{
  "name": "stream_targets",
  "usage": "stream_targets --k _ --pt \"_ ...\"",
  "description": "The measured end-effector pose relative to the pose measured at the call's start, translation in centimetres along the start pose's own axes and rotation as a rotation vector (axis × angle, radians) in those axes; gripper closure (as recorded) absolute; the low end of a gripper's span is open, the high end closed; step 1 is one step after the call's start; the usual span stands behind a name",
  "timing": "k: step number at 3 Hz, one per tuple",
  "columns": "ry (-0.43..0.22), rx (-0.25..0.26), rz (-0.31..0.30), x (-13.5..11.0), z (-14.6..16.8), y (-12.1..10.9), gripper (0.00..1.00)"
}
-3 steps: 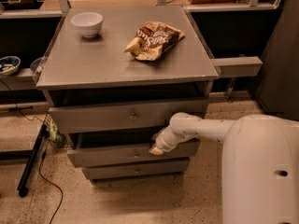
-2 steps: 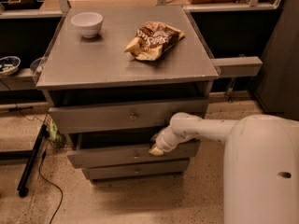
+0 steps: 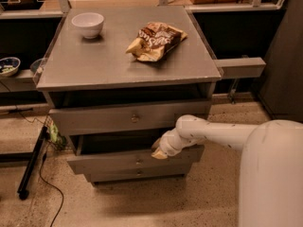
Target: Open middle drawer
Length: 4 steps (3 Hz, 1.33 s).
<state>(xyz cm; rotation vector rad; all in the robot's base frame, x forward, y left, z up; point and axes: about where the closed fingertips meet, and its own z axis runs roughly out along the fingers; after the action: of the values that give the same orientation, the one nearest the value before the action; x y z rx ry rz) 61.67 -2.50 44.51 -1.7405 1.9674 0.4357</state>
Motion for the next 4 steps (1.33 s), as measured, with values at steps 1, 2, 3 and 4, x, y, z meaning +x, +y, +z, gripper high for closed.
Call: stream_targets --k 1,2,3,4 --pt "-0.001 -0.007 0.01 0.2 0.1 0.0 1.0" --pt "-0.001 -0.01 0.014 0.1 0.0 0.0 1.0" --pt "0.0 -0.017 0.028 0.4 -0.3 0.7 1.0" --pt "-0.001 -0.021 0.038 0.5 -0.5 1.3 1.0"
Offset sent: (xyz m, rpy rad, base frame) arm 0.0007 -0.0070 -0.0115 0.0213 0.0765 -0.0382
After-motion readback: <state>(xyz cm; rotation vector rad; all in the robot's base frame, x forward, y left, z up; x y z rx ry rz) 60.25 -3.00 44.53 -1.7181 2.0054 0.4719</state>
